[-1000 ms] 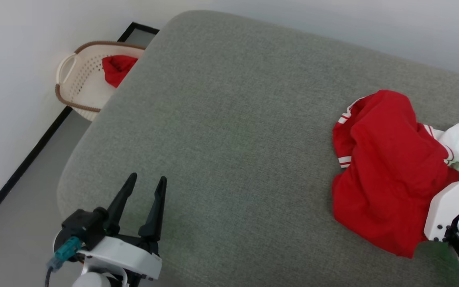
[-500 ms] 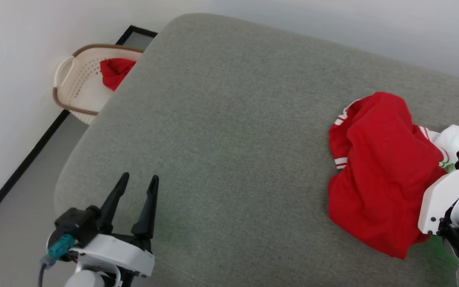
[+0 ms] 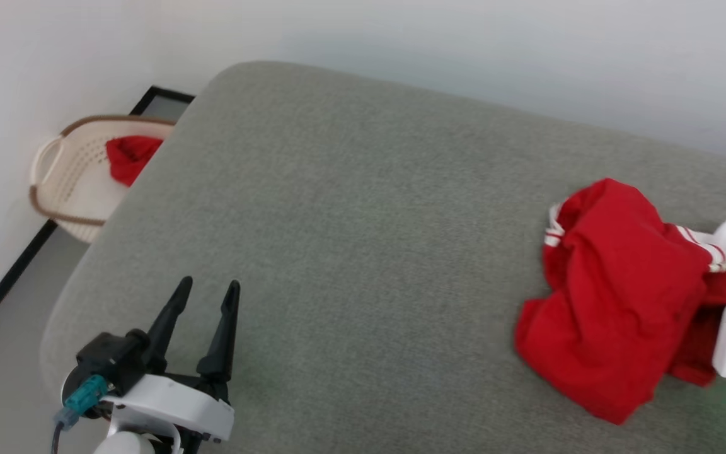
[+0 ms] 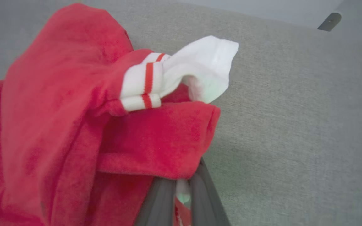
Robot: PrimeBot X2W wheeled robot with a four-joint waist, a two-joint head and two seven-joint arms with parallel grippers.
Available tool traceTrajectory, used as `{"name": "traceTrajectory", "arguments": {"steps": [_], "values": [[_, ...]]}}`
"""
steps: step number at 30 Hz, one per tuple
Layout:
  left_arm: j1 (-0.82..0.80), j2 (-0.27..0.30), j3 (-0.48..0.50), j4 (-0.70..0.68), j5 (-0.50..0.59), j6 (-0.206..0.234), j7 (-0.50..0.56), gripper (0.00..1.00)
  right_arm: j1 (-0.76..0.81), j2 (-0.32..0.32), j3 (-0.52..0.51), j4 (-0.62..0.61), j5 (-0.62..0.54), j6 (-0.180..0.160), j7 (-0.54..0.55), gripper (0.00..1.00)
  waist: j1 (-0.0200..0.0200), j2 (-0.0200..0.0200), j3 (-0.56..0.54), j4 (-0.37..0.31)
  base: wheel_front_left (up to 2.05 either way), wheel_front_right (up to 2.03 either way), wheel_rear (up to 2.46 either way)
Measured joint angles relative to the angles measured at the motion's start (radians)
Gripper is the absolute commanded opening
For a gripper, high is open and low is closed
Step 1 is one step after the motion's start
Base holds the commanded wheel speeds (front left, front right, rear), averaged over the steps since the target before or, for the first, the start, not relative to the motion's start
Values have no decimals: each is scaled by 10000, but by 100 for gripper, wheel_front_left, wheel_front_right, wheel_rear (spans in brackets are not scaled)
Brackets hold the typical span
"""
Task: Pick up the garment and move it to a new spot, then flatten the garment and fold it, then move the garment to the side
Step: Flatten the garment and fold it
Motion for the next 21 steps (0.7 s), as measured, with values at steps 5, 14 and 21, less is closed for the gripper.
{"name": "traceTrajectory", "arguments": {"steps": [5, 14, 21], "values": [[35, 36, -69, -38, -2, 13, 61, 100, 462, -38, -508, -337, 0, 0, 127, 0, 0, 0, -206, -399, 0, 0, 0], [-124, 142, -234, -27, -52, -38, 261, 100, 786, 349, -662, 397, 67, 0, -495, 100, 0, 0, -380, -852, 0, 0, 0], [-293, 370, -330, -280, -82, -58, 604, 100, 750, 316, -362, 431, 245, 0, -932, 100, 0, 0, -596, -1236, 0, 0, 0]]}}
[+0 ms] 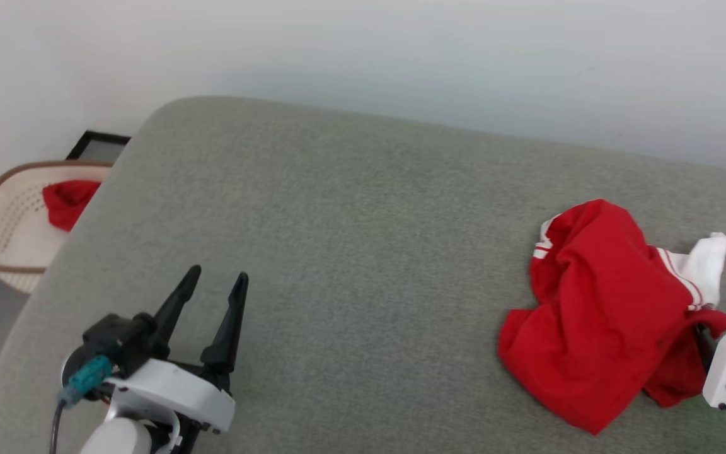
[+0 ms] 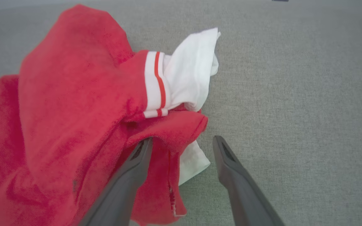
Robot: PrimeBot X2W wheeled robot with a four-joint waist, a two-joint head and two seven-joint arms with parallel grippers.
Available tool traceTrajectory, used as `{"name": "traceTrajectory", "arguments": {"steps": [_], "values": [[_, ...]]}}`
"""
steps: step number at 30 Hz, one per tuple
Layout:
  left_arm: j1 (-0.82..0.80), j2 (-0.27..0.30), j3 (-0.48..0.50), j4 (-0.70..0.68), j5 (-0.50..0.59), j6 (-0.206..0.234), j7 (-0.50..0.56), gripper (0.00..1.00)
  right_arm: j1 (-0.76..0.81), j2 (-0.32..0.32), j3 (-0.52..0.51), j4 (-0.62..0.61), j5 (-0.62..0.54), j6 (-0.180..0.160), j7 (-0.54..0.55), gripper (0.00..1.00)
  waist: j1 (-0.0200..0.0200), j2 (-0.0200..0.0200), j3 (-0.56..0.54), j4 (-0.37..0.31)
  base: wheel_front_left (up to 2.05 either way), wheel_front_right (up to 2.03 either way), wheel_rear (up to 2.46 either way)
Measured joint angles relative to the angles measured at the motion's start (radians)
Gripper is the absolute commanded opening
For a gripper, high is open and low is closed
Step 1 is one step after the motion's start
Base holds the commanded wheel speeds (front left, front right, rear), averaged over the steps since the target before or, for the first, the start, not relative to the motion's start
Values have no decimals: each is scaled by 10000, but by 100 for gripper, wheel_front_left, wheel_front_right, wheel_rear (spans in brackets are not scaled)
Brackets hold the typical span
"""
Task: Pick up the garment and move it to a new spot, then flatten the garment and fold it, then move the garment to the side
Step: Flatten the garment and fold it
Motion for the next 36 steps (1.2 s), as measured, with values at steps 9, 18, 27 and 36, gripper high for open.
{"name": "traceTrajectory", "arguments": {"steps": [9, 18, 27, 36], "values": [[-331, 449, -98, -717, -31, -31, 708, 100, 792, 104, 957, -1388, 364, 0, -2157, 100, 0, 0, -357, -633, 0, 0, 0], [-82, 721, 82, -1308, -136, 238, 1053, 100, 1905, 435, 1889, -1900, 59, 0, -5557, 100, 0, 0, -674, -1408, 0, 0, 0], [31, 769, -8, -1645, -397, 345, 1607, 100, 2216, 731, 2121, -1657, -123, 0, -6406, 100, 0, 0, -851, -2041, 0, 0, 0], [-1925, 587, -913, -1331, -1804, -140, 4000, 100, 2206, 897, 2242, -1797, -123, 0, -6554, 100, 0, 0, -665, -2394, 0, 0, 0]]}}
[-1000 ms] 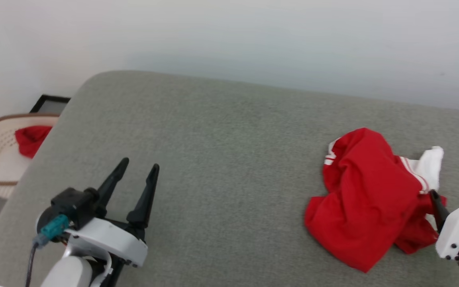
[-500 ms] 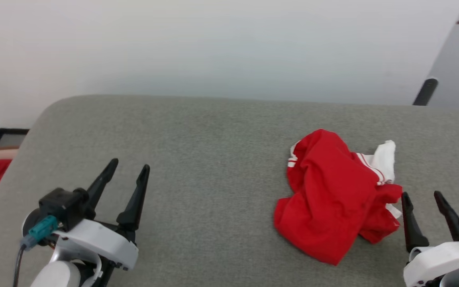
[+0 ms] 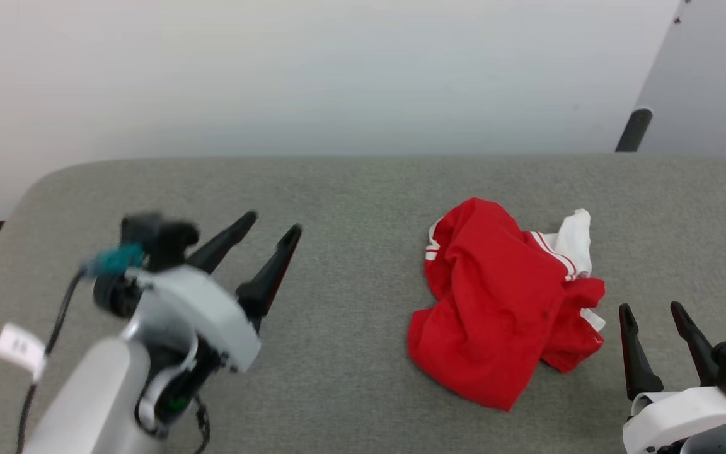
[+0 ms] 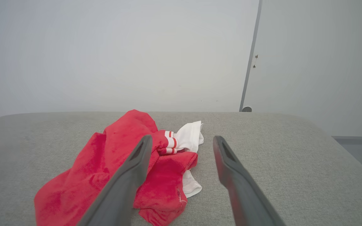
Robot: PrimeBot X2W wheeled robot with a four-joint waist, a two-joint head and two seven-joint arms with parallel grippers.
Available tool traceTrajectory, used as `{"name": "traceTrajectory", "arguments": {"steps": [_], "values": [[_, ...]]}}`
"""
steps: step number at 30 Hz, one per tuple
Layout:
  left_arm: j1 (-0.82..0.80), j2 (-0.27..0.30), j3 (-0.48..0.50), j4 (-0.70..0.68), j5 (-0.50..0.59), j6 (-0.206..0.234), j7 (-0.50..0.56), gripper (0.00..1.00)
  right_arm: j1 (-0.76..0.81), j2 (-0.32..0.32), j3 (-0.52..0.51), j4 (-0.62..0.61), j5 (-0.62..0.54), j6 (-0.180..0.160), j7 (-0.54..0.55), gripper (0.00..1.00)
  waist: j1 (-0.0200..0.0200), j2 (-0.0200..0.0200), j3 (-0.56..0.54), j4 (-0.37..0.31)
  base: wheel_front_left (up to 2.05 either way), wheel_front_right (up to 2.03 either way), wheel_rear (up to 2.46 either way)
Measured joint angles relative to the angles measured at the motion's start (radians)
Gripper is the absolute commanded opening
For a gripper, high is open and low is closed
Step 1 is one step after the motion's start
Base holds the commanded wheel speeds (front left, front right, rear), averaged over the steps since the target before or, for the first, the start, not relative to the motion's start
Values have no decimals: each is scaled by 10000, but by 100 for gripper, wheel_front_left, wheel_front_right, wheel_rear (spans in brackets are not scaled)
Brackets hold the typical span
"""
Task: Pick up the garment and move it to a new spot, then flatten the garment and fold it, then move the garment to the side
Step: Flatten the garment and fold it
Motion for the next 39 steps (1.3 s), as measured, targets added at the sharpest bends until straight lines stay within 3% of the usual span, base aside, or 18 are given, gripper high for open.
{"name": "traceTrajectory", "arguments": {"steps": [10, 18, 25, 39], "values": [[-2407, -497, -754, 1097, -1776, -138, 3055, 100, -275, 52, 199, 13, 182, 0, -221, 100, 0, 0, 510, -774, 0, 0, 0], [-3236, -773, -1310, 2100, -2167, 221, 4736, 100, -662, 59, 504, 422, 648, 0, -575, 100, -1, 0, 1055, -1650, 0, 0, 0], [-3309, -840, -1645, 2874, -2142, 640, 5430, 100, -961, 58, 740, 938, 955, 0, -936, 100, 0, 1, 1548, -2381, 0, 0, 0], [-2836, -709, -2236, 4414, -1875, 782, 5904, 100, -1404, 61, 1108, 1553, 1269, 0, -1273, 100, 0, 0, 2304, -3176, 0, 0, 0]]}}
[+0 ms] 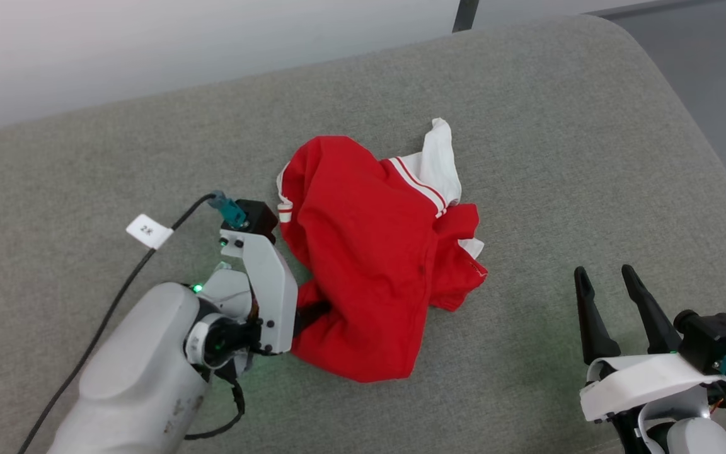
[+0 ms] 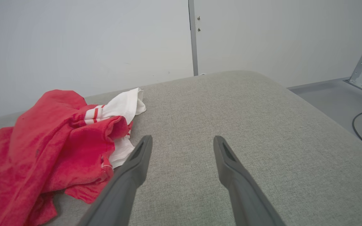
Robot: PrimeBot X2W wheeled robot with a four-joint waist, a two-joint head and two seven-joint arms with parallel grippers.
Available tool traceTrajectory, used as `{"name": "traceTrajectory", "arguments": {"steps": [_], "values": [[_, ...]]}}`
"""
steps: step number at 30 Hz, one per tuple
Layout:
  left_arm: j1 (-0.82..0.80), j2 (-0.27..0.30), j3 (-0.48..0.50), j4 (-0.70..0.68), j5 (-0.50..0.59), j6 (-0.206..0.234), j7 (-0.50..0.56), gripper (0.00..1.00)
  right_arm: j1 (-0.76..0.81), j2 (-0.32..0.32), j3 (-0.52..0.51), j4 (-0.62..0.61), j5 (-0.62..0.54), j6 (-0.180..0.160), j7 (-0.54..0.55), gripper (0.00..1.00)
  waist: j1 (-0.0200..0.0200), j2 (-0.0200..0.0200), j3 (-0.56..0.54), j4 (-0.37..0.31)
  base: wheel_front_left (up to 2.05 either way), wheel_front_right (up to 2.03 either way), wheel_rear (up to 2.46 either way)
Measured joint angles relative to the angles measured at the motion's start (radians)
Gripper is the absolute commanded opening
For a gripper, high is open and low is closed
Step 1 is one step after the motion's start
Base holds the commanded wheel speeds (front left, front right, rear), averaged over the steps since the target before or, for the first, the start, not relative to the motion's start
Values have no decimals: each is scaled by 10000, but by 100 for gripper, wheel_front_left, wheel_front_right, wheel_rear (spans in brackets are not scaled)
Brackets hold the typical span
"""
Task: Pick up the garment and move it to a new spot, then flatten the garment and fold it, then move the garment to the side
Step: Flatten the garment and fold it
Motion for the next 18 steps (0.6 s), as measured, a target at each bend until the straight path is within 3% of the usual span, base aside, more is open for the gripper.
{"name": "traceTrajectory", "arguments": {"steps": [2, 3, 4, 5, 13, 18], "values": [[15, -73, -10, 209, -50, -12, -35, 100, -5, 0, 44, 69, 4, 0, -38, 100, 0, 0, 34, -42, 0, 0, 0], [17, -98, -19, 313, -52, -42, -40, 57, -6, 0, 54, 92, 17, 0, -44, 100, 0, 0, 38, -53, 0, 0, 0], [14, -111, -35, 387, -44, -69, -100, 21, -7, 0, 58, 113, 15, 0, -56, 100, 0, 0, 33, -53, 0, 0, 0], [13, -123, -40, 483, -44, -115, -153, 0, -11, 0, 65, 136, 15, 0, -77, 100, 0, 0, 25, -50, 0, 0, 0], [-125, -284, 81, 966, -205, -244, -491, 0, -2, -2, -121, 151, -102, 0, -25, 100, 0, 0, -135, 156, 0, 0, 0], [-194, 59, 123, 849, -117, -226, -487, 0, 38, 2, -232, 17, -182, 0, 98, 100, 0, 0, -237, 498, 0, 0, 0]]}}
